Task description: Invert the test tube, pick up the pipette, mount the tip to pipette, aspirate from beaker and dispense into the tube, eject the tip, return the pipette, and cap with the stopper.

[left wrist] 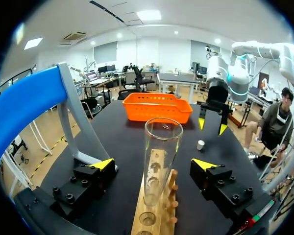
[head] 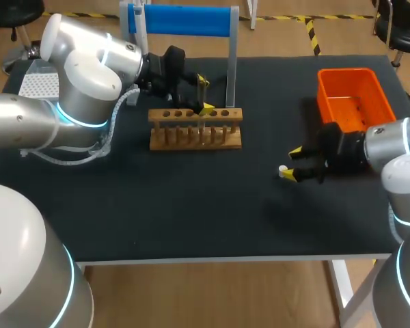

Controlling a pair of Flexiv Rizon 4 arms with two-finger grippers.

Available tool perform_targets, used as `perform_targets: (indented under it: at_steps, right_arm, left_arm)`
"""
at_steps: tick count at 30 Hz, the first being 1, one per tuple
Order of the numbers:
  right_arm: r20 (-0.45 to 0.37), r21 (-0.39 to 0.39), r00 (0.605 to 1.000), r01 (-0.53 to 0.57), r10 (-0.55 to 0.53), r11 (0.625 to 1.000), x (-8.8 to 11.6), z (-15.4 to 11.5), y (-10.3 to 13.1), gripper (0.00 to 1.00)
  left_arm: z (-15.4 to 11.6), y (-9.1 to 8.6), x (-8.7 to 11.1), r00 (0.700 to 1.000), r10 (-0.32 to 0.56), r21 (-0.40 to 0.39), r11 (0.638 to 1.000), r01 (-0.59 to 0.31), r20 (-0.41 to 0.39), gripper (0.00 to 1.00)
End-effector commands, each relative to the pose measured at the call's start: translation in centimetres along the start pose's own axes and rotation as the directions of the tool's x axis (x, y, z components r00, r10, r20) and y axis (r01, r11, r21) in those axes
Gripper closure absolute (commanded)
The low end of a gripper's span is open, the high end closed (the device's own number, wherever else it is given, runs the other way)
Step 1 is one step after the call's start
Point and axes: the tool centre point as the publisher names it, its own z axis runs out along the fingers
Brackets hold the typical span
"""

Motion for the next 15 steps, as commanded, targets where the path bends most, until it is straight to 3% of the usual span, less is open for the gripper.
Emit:
perform_targets:
  at_steps: [1, 15]
  right_arm:
    - [0.005, 0.009, 1.0, -0.002, 0.002, 1.0, -0.04, 0.48, -0.21, 0.36]
    - [0.011, 0.022, 1.0, -0.015, 0.014, 1.0, -0.63, 1.41, -0.94, 0.46]
  left_arm:
    - [-0.03, 0.01, -0.02, 1.0, 0.0, 0.0, 1.0, 0.0, -0.002, 0.0]
    - [-0.03, 0.01, -0.02, 1.0, 0.0, 0.0, 1.0, 0.0, -0.002, 0.0]
